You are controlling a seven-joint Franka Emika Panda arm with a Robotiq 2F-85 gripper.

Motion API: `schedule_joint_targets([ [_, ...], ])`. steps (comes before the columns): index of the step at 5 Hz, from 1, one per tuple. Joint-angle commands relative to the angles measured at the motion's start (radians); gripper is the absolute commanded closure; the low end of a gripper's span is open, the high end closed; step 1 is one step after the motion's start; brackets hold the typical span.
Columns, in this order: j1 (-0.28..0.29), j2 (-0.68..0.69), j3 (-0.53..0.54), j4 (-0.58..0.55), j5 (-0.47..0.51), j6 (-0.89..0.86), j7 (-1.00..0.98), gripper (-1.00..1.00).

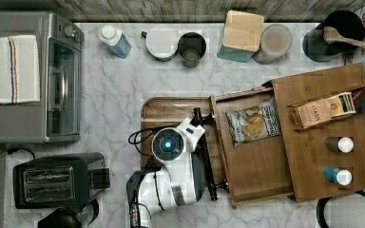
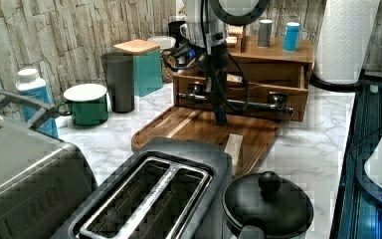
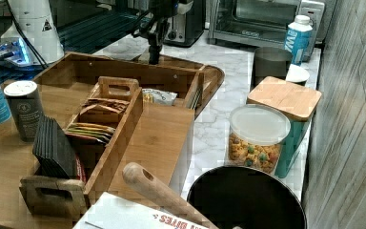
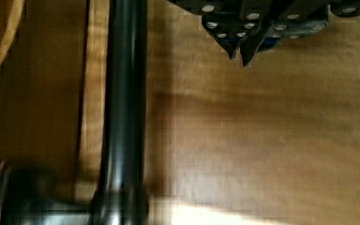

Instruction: Close the drawer.

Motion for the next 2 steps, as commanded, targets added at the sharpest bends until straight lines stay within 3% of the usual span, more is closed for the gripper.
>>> schedule_joint_targets([
  [1, -0.053, -0.093, -0.054, -0.056, -0.107, 0.053, -0.105, 1.00],
  [2, -0.081, -0.124, -0.069, -0.073, -0.157, 0.105, -0.125, 1.00],
])
